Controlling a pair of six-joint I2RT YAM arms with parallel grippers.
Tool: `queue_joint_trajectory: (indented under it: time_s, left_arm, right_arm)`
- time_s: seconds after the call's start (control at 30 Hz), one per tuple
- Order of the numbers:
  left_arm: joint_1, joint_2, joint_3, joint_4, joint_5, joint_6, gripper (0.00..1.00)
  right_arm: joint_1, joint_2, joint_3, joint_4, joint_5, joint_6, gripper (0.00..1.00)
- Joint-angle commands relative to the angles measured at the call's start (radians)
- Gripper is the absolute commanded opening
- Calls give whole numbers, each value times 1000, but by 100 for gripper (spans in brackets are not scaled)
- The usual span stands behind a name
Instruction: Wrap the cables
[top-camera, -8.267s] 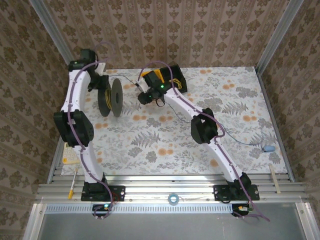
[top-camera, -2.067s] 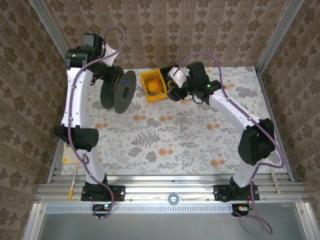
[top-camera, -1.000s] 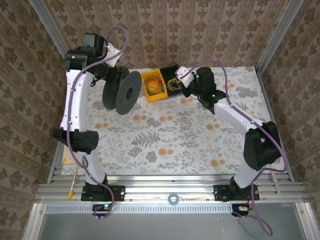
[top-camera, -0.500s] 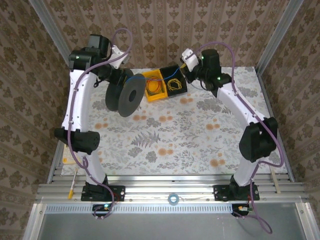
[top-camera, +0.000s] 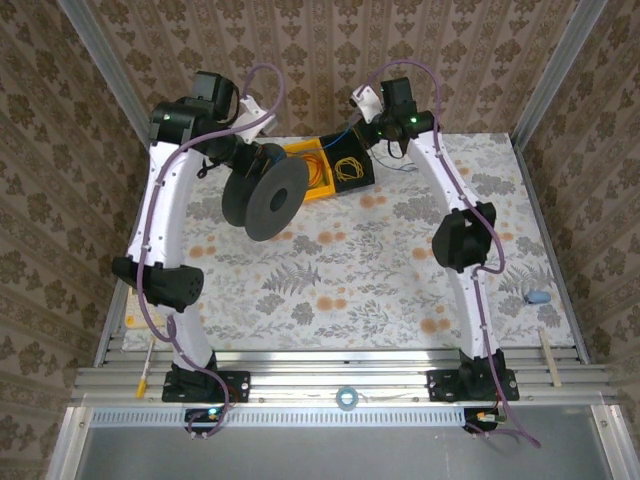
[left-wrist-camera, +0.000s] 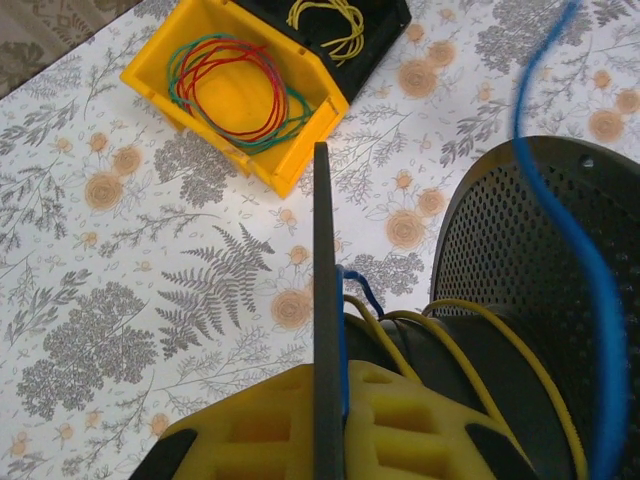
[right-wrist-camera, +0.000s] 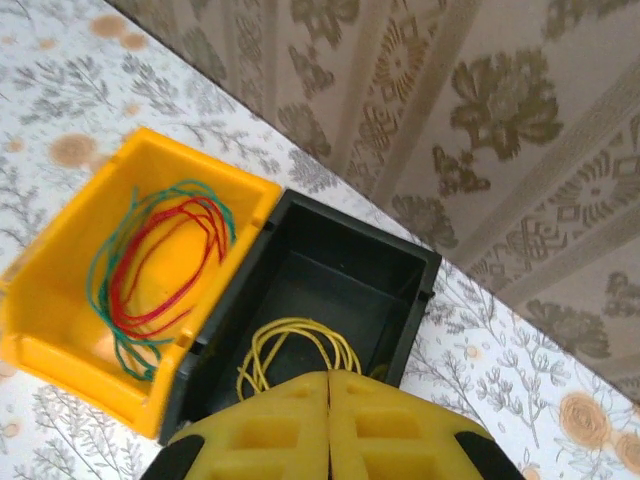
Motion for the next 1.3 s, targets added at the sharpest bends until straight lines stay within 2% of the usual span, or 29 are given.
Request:
queue_joint_trajectory:
  time_s: [0.0,0.1,0.23,0.43,0.53,0.67,0.83,0.97,1.13,1.27]
  left_arm:
    - [-7,-69,66,-20,74,44,0]
    - [8,-46,153,-18,123,39,0]
    - [48,-22,235,43,206,24,0]
    - [203,3,303,161,432,-136,0]
    - [228,-36,232,279,452,-204,0]
    - [232,-121,23,507,460,-335,0]
    - [250,-189,-140,701,543,-503,0]
    - [249,-259,-270,839,519,-600,0]
    - [248,-266,-333,941,441,-692,0]
    - [233,-232,-322,965,308,-733,0]
  right_arm:
    - [-17,77,139,-181,50,29,0]
    - [-15,93,114,-202,67,23,0]
    - [9,94,42,-264,148,15,0]
    - [69,50,-49,-345,240,117,0]
    - [121,6,-105,-358,281,161,0]
    - [202,-109,-326,-263,354,214,0]
    - [259,-256,-559,-198,409,287,0]
    - [260,-312,-643,-192,449,327,0]
    - [274,-312,-634,-203,483,338,0]
    - [305,-301,-601,-221,558,334,0]
